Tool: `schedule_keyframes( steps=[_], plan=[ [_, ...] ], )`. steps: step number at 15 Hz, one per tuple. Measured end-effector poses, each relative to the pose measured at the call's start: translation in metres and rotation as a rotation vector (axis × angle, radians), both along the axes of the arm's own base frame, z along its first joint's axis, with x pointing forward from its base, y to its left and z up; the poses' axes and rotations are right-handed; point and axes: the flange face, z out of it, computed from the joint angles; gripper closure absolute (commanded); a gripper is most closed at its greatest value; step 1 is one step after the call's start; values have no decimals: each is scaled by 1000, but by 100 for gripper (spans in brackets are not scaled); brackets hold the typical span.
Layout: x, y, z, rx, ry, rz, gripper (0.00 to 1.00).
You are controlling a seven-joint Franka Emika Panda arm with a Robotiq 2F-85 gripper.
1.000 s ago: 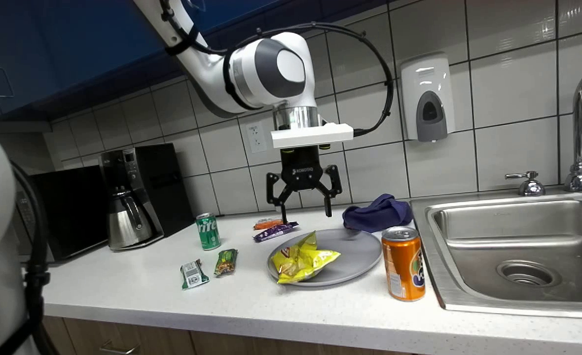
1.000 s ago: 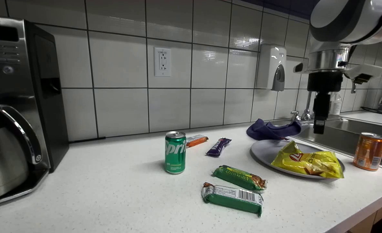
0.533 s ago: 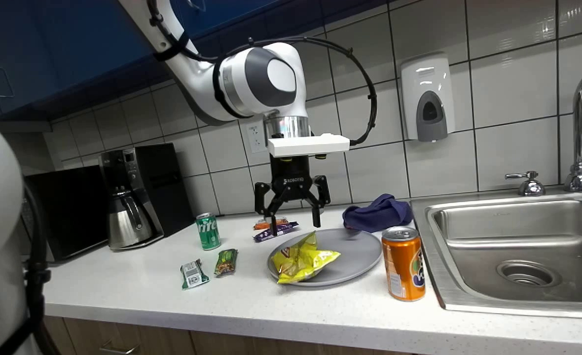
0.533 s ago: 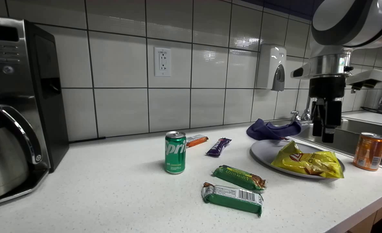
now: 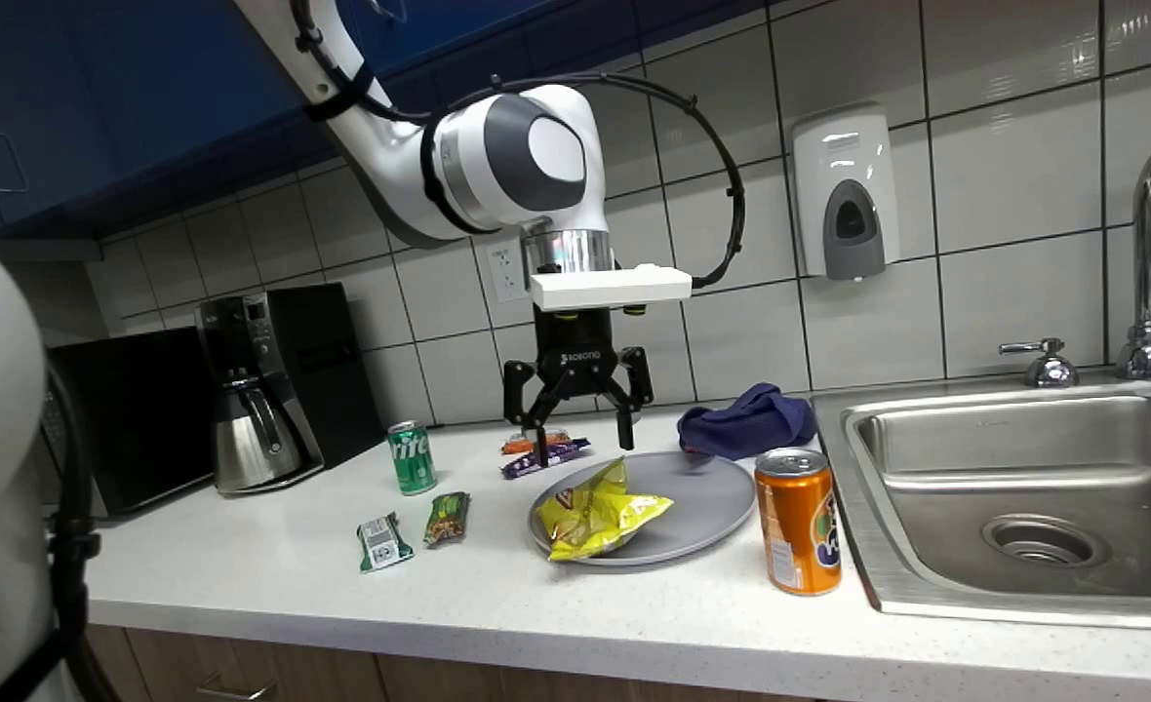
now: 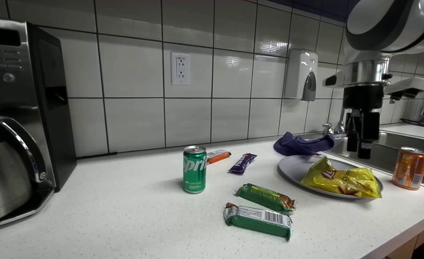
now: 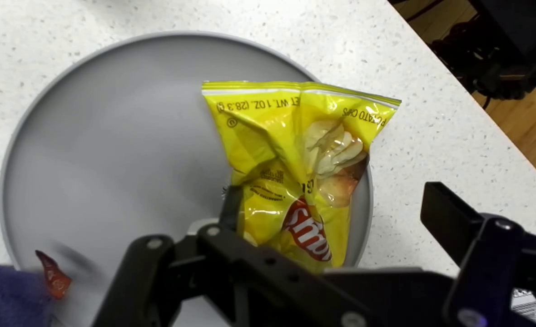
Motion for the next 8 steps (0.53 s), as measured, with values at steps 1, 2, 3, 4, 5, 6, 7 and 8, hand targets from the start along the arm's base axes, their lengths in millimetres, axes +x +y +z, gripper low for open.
schedule_keyframes(
  steps=[1,2,3,4,5,6,7,8],
  plan=[
    [0,0,0,0,0,0,0],
    [0,0,0,0,0,0,0],
    [0,0,0,0,0,0,0],
    [0,0,0,0,1,0,0],
    [0,0,-1,1,3,0,0],
    [0,0,-3,1,6,0,0],
    [0,1,-4,1,8,1,0],
    [0,2,-6,1,11,7,0]
  ],
)
